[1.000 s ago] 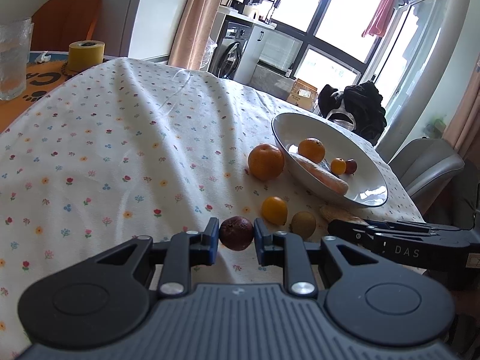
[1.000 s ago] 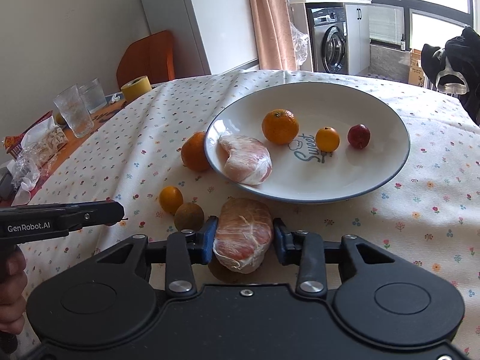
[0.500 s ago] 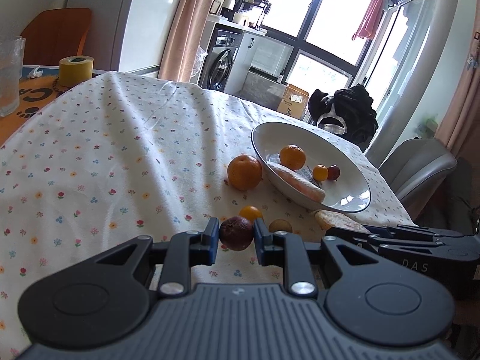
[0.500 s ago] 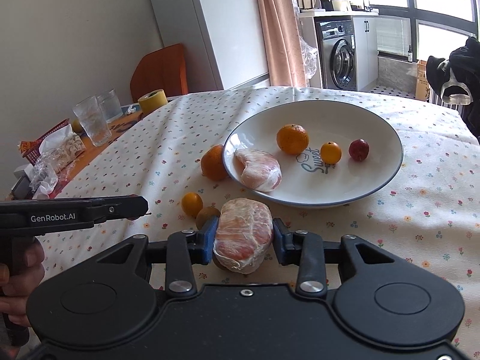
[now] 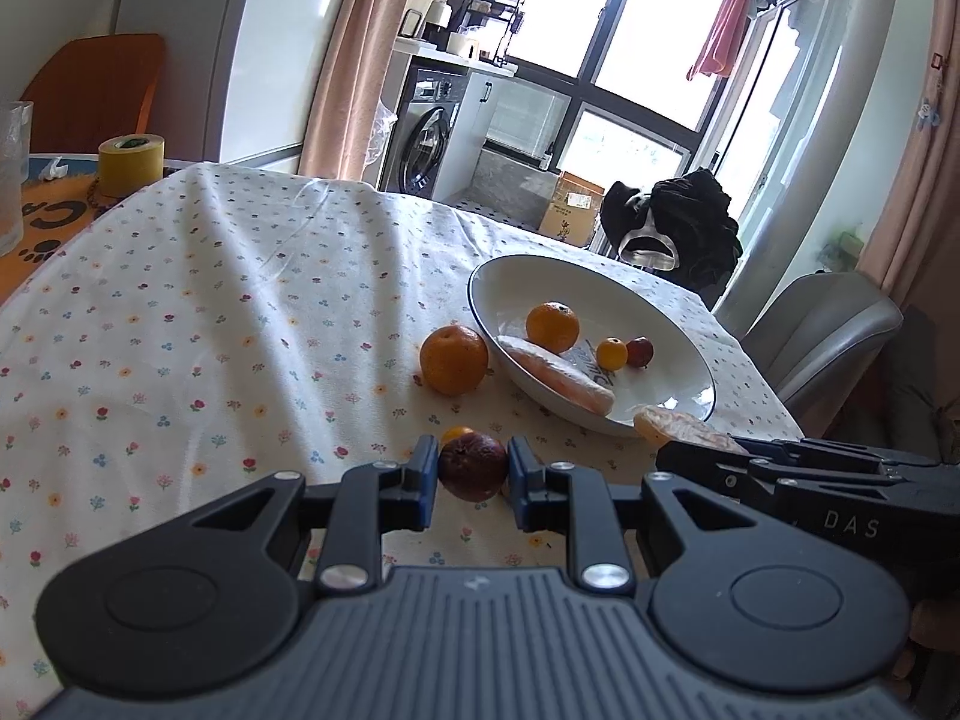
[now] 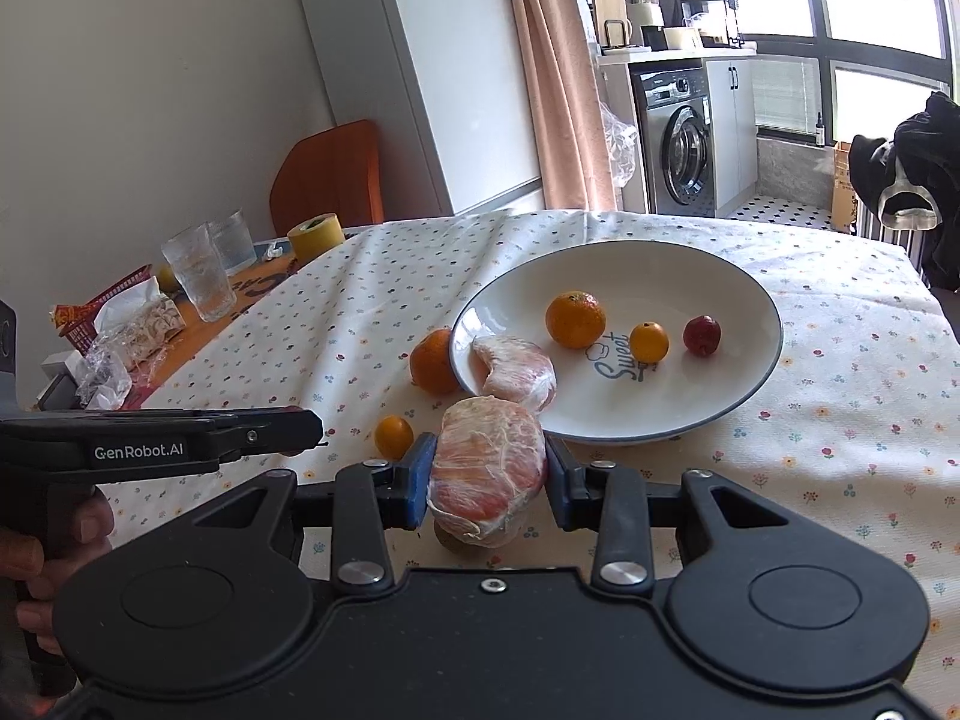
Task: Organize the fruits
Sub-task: 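Carry the plum into the white bowl and release while the right tool releases the wrapped pomelo there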
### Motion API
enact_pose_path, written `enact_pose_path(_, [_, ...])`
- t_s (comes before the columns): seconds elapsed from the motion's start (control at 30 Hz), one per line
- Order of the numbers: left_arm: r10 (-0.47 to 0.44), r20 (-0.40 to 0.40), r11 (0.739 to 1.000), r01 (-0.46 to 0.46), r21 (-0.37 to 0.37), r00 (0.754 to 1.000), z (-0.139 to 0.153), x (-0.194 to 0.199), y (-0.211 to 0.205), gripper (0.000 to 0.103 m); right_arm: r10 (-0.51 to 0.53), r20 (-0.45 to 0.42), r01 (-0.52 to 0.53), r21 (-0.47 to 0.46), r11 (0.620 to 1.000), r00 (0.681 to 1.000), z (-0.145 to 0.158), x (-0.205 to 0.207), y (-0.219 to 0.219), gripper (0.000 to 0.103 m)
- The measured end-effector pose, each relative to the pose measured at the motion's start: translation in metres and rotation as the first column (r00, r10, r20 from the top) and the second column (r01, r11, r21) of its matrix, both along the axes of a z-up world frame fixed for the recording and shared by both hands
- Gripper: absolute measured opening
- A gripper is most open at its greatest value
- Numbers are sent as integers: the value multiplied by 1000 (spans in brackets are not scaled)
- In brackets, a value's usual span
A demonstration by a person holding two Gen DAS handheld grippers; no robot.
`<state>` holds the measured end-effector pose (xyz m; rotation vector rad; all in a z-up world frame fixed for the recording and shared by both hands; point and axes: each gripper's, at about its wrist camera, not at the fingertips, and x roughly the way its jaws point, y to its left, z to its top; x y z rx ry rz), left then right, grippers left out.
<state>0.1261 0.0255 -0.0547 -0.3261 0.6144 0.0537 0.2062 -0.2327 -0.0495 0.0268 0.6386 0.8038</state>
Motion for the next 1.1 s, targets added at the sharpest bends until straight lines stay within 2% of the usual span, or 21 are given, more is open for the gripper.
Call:
enact_pose_path(0.53, [-64,-2,998,64,27,998,6,20,-19,23,-62,18,61,30,998,998,3,13,-21,36])
enact_pose_path(1.1, [-146,-16,984,147,97,989,14,67,-52,23,-105,14,103,71,992,994,-2,36,-40,36])
